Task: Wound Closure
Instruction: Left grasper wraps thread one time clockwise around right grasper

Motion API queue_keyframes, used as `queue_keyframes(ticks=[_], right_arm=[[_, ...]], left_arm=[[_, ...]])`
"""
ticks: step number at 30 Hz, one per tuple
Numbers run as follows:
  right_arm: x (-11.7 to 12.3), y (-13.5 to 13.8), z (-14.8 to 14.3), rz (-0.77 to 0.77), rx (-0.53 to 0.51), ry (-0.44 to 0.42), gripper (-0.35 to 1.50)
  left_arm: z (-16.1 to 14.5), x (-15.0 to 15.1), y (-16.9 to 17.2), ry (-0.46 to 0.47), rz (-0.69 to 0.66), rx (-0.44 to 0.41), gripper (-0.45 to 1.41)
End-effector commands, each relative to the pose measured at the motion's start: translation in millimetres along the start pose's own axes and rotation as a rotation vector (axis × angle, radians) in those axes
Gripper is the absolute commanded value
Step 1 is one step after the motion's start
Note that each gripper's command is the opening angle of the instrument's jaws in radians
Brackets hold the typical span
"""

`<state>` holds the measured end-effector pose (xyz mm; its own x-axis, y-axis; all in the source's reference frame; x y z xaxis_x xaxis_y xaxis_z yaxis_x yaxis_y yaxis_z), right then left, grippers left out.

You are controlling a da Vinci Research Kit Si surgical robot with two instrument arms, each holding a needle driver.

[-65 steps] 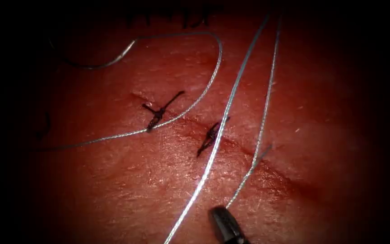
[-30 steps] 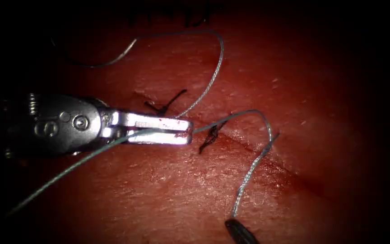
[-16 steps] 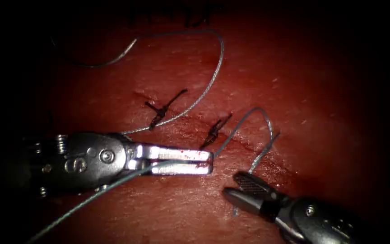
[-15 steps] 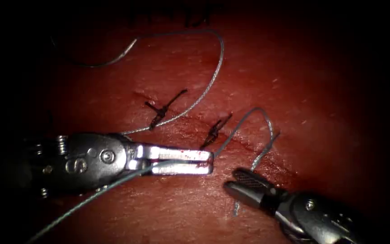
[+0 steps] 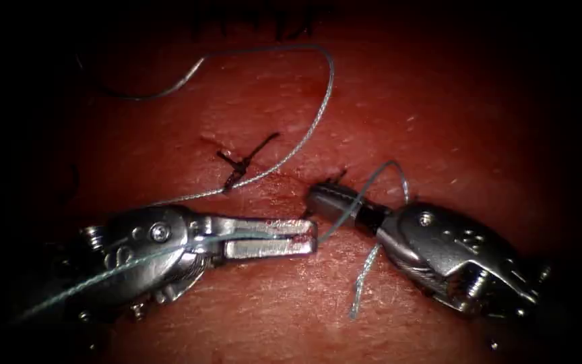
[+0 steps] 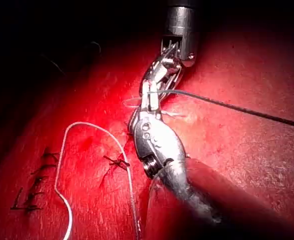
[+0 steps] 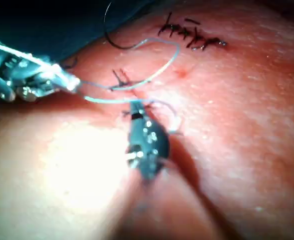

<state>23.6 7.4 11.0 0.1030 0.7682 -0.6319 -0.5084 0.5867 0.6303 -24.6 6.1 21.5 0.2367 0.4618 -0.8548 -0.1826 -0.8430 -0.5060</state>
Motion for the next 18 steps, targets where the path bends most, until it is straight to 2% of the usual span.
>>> queue_keyframes(ticks=[1,5,8,11,18], right_arm=[[-0.4,-0.1,0.7,0.006,0.030,0.026,-0.35],[0.2,0.1,0.3,0.003,0.072,0.082,-0.35],[0.8,0.2,-0.1,0.004,0.100,0.116,-0.35],[1.4,0.6,-0.6,0.011,0.091,0.138,-0.35],[1.9,1.5,-0.3,0.016,0.079,0.160,-0.35]], left_arm=[[0.5,-1.1,-0.4,-0.050,0.006,0.030,-0.45],[0.4,-2.7,-1.2,-0.227,0.005,0.100,-0.45],[0.0,-3.9,-1.8,-0.300,-0.014,0.142,-0.45],[-0.6,-4.8,-2.0,-0.319,-0.054,0.173,-0.45],[-0.2,-5.0,-0.7,-0.315,-0.079,0.130,-0.45]])
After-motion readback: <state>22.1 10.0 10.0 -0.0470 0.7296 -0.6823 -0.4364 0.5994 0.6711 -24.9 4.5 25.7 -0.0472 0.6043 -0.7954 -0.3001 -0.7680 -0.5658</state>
